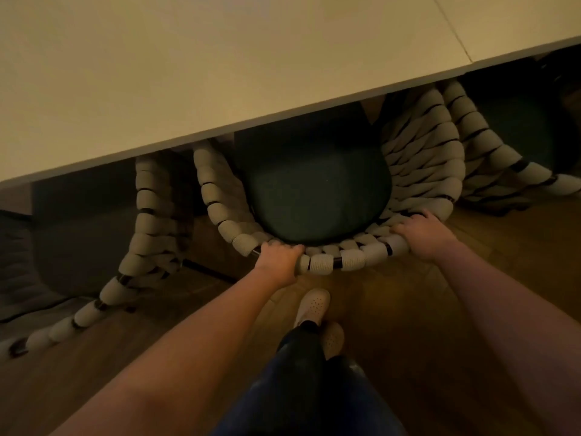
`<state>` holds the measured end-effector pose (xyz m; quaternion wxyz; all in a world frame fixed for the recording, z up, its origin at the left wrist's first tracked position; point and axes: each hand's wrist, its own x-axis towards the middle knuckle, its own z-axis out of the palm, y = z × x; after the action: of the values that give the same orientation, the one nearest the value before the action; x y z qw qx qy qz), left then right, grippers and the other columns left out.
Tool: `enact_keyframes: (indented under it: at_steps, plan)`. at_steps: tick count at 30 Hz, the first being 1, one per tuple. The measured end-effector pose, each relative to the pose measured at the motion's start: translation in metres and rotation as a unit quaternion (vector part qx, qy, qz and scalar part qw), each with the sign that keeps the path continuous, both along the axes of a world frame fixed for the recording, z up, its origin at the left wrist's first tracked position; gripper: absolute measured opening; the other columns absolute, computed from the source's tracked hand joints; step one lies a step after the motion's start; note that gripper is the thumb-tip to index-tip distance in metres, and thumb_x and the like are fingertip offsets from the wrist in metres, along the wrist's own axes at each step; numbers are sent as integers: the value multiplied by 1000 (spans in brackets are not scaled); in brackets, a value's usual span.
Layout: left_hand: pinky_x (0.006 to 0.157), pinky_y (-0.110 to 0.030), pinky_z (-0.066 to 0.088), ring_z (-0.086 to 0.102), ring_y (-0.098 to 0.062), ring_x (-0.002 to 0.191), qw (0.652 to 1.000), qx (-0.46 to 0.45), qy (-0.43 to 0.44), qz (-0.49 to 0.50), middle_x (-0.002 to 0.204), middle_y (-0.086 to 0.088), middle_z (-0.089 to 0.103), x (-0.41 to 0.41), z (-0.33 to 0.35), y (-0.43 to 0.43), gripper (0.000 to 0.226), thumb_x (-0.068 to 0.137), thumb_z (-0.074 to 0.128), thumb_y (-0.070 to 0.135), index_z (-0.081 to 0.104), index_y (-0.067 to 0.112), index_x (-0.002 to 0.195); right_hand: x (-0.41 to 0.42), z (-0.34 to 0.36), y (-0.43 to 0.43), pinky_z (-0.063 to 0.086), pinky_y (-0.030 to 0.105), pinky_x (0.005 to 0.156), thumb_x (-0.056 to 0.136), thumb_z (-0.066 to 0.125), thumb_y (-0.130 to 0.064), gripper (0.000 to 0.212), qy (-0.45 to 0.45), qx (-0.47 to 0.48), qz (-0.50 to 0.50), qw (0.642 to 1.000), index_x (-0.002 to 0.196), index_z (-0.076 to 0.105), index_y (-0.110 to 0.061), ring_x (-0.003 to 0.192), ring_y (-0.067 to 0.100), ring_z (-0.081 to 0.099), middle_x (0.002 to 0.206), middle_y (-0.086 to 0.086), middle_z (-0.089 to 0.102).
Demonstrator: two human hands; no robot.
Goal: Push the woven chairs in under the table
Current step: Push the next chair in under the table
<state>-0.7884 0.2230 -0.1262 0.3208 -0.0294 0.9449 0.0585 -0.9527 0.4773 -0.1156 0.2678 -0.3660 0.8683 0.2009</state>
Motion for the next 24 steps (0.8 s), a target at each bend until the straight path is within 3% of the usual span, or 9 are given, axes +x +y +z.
enact_keyframes:
  at_steps: [3,9,13,17,24]
  plan:
    - [84,-35,48,59,-17,96,1000,3,-13,-7,106,3,62,-11,-6,-2,48,85,64,33,50,28,131,-13,-3,-2,33,39,111,89,61,-29,40,-32,1,29,999,128,52,-35,122,16,49,128,-7,56]
    - [70,-28,47,61,-14,85,999,-14,30,-6,98,5,64,-4,-7,0,51,86,62,34,46,29,135,-22,0,0,45,30,99,91,59,-25,37,-70,-8,62,996,127,53,-33,112,12,56,119,-8,61]
    - [72,-28,47,60,-14,87,999,-25,21,5,99,5,62,-2,0,7,53,88,61,34,44,31,138,-18,-1,5,49,28,91,92,57,-25,38,-57,-4,81,995,129,52,-31,106,12,59,116,-5,63]
    - [82,-34,50,59,-17,94,998,-54,-10,15,101,3,61,8,7,20,51,88,59,33,44,33,137,-6,1,12,49,30,92,92,58,-22,45,-61,-5,87,994,135,48,-31,109,15,59,119,-3,62]
    - [93,-38,42,54,-23,110,993,-102,-39,38,115,-1,60,54,11,53,52,93,55,34,38,34,142,37,-4,40,49,31,92,91,57,-21,41,-71,-27,99,992,131,52,-28,106,18,60,116,0,63]
